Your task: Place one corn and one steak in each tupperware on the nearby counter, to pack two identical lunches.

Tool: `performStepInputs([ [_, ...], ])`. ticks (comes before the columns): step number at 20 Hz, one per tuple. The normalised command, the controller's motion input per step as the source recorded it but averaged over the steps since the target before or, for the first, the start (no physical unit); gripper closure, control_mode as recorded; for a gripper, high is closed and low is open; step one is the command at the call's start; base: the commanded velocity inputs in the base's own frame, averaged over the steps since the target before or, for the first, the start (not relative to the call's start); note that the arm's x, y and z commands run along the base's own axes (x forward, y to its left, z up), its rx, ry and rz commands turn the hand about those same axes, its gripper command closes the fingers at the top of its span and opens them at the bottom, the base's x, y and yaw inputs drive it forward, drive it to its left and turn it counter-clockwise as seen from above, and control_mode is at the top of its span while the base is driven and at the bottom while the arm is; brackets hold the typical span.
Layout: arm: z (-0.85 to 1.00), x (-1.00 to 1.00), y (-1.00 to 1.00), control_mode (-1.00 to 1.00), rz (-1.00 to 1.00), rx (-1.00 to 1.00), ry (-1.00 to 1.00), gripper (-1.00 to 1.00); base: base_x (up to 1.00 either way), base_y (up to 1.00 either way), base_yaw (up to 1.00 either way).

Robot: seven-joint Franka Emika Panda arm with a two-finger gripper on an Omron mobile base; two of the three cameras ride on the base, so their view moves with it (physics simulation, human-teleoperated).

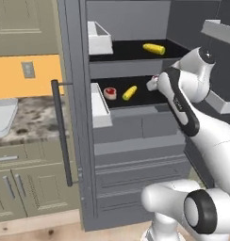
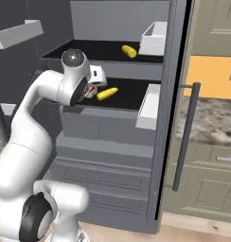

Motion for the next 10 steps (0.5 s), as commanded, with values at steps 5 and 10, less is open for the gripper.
performStepInputs([
  [5,0.0,0.0,0.0,1.0,0.0,0.0,0.0,1.0,-0.93,0.04,0.0],
  [10,0.0,0.0,0.0,1.0,0.0,0.0,0.0,1.0,-0.21,0.93,0.0],
])
